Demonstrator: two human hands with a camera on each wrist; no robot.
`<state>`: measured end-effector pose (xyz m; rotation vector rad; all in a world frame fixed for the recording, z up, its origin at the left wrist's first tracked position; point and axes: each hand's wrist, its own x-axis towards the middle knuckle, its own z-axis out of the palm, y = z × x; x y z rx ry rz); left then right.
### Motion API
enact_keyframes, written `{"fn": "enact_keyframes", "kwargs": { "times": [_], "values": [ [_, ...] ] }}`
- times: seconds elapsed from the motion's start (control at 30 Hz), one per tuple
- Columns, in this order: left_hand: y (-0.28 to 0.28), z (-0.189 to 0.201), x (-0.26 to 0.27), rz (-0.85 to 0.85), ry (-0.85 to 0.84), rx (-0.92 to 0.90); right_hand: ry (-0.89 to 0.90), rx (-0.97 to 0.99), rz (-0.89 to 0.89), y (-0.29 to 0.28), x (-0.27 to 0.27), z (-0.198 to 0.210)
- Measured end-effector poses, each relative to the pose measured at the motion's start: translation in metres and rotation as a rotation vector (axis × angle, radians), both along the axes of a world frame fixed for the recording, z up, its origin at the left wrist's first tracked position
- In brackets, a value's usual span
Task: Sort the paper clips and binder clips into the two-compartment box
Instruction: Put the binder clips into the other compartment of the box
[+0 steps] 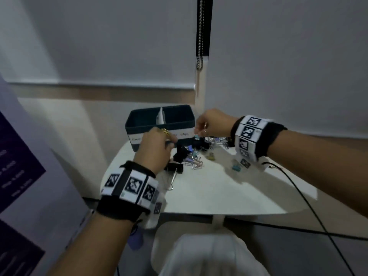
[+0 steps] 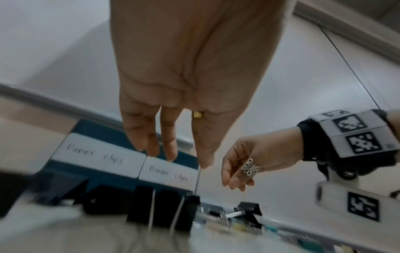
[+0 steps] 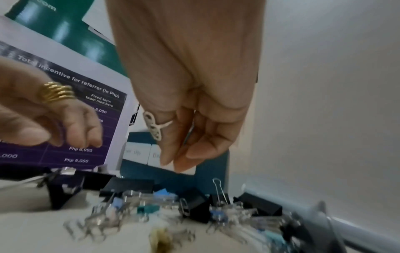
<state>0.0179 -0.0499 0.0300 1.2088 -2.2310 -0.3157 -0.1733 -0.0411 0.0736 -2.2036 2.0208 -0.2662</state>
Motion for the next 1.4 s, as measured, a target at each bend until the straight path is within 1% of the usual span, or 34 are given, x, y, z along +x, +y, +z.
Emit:
{"fn": "enact_keyframes", "kwargs": {
  "times": [0.1,0.17,0.2,0.3,0.43,0.57,0.7,0.77,0.83,0.93,1.0,1.1,1.17,1.3,1.4],
  "values": [
    [0.024,-0.031,-0.002,-0.029,-0.118,0.146,0.014,0.122,0.005,0.01,-0.014,-0.017],
    [0.033,-0.046,-0.004,0.001,-0.196,0.19,0.008,0.198,0.037,0.01,-0.015,-0.026],
    [0.037,-0.052,-0.005,0.032,-0.208,0.185,0.026,0.225,0.063,0.008,-0.012,-0.03],
    [0.043,-0.064,-0.012,0.086,-0.135,0.131,0.144,0.215,0.123,0.002,-0.001,-0.042],
    [0.037,-0.075,-0.017,0.104,-0.067,0.103,0.265,0.188,0.086,-0.008,0.008,-0.053],
    [0.035,-0.085,-0.018,0.082,0.02,0.104,0.241,0.234,0.058,-0.009,0.001,-0.05],
    [0.033,-0.091,-0.016,0.083,0.058,0.102,0.175,0.273,0.024,0.0,-0.013,-0.051],
    [0.034,-0.092,-0.015,0.08,0.084,0.076,0.158,0.245,0.019,0.002,-0.016,-0.052],
    [0.035,-0.092,-0.014,0.089,0.058,0.057,0.16,0.211,0.023,0.004,-0.016,-0.052],
    [0.036,-0.094,-0.013,0.11,0.046,0.048,0.207,0.167,0.066,0.005,-0.014,-0.053],
    [0.037,-0.094,-0.012,0.121,0.063,0.046,0.23,0.182,0.084,0.007,-0.013,-0.052],
    [0.039,-0.092,-0.011,0.134,0.073,0.053,0.198,0.178,0.101,0.009,-0.013,-0.043],
    [0.042,-0.088,-0.012,0.179,0.047,0.026,0.19,0.112,0.113,0.008,-0.014,-0.036],
    [0.045,-0.079,-0.015,0.254,0.06,-0.059,0.144,-0.014,0.19,0.008,-0.006,-0.024],
    [0.042,-0.073,-0.019,0.252,0.107,-0.023,0.13,-0.064,0.279,0.011,0.006,-0.016]
  ]
}}
